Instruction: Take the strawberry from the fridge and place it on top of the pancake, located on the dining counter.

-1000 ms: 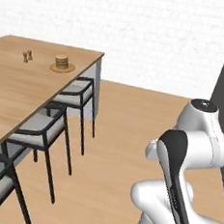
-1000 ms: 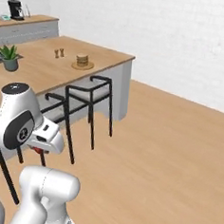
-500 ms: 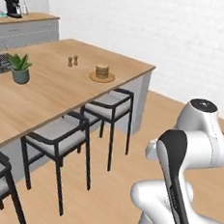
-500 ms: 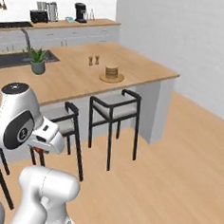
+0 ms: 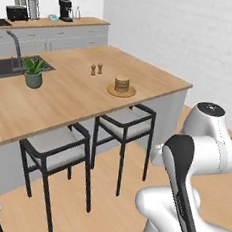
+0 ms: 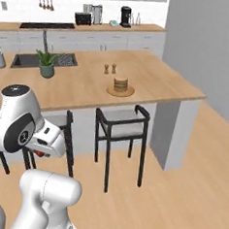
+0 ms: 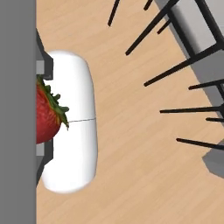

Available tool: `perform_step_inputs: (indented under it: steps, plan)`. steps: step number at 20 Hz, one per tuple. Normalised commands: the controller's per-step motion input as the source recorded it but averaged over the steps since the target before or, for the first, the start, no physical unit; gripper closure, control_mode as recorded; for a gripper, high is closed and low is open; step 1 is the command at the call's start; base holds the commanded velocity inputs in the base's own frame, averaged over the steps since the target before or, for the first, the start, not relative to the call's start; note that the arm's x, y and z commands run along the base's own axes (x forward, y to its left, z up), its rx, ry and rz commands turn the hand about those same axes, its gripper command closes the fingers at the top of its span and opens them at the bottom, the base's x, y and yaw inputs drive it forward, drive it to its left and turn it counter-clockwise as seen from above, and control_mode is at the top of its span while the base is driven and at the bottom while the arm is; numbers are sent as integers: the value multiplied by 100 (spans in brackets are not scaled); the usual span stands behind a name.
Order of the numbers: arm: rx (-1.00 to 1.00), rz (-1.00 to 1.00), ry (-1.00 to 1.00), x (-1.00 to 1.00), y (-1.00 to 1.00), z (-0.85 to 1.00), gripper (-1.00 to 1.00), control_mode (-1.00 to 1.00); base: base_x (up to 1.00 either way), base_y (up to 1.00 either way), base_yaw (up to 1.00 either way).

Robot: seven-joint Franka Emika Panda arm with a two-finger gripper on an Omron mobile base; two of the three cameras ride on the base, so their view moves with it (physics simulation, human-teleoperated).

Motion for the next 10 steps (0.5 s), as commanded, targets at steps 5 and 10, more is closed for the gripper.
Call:
perform_step_inputs:
  steps: [5,10]
  plan:
    - [0,0,0,0,0,0,100,100,74,-100,51]
    - [0,0,0,0,0,0,100,100,76,-100,46]
